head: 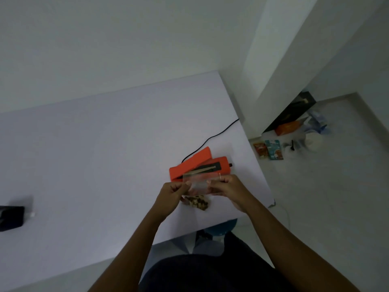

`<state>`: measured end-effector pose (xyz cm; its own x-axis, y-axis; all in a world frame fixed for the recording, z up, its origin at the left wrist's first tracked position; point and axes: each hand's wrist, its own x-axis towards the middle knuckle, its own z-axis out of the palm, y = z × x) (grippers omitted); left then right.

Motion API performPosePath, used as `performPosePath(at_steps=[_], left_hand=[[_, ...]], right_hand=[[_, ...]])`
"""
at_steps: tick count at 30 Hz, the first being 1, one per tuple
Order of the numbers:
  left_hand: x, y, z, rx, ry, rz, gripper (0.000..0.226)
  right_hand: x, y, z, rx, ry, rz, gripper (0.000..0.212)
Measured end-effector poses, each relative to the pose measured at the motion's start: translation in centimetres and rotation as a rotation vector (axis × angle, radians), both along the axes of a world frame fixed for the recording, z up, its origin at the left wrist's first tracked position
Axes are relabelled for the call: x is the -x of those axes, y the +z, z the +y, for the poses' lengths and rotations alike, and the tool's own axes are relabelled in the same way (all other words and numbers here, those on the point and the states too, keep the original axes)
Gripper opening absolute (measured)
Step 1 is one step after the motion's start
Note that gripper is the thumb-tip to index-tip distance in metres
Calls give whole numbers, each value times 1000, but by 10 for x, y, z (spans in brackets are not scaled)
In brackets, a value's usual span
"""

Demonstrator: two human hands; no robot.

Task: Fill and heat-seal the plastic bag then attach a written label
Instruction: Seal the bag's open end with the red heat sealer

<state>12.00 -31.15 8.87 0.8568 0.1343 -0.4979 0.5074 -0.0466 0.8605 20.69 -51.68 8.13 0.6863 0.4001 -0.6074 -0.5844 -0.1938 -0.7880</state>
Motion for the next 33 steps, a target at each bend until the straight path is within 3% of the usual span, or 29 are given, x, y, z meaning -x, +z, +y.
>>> performPosePath(at_steps=[11,19,27,33], left_hand=[[-4,-31,-21,-26,124,204,39],[-8,-43,-21,-46,222,201,32],[-10,-48,-23,-41,225,169,34],[-11,-52,-24,-54,283,196,40]], right_hand=[[-9,-35,4,118,22,-87,18],[-3,-54,7,107,-74,-49,21],[0,-61,12,116,-154,-12,14],[3,-65,14,122,-191,-1,20]])
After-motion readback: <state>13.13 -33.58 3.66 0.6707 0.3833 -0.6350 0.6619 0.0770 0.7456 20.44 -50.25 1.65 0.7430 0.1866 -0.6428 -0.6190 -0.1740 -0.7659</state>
